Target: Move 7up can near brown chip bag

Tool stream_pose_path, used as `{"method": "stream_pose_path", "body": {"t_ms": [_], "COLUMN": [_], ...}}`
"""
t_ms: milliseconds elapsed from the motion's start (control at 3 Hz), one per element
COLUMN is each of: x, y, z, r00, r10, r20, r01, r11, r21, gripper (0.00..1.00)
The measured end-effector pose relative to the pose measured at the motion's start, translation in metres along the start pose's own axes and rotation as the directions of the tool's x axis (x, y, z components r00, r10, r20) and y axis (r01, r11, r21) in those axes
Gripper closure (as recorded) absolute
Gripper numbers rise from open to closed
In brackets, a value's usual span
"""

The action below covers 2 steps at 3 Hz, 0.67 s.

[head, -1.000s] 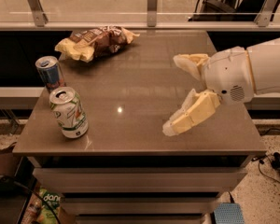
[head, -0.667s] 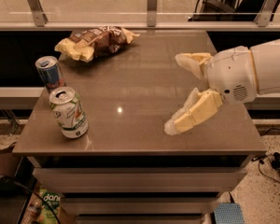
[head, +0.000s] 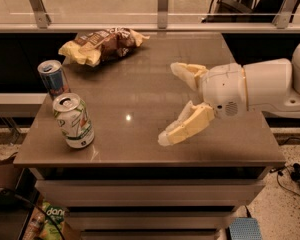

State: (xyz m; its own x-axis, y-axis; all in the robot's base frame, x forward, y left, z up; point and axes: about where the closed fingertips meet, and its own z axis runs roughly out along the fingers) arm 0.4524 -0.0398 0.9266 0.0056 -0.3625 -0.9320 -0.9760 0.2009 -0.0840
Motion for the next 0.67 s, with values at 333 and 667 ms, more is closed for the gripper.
{"method": "stream_pose_path", "body": {"t_ms": [333,667], "x": [0.001,0.001], "y": [0.000,-0.001], "z": [0.023,0.050], "r00": [0.998,0.995], "r10": [-0.019,-0.024], "r20": [0.059,0.093], "r01": [0.020,0.028], "r11": [0.9996,0.9986], "r21": [-0.017,-0.044], "gripper": [0.00,0.00]}}
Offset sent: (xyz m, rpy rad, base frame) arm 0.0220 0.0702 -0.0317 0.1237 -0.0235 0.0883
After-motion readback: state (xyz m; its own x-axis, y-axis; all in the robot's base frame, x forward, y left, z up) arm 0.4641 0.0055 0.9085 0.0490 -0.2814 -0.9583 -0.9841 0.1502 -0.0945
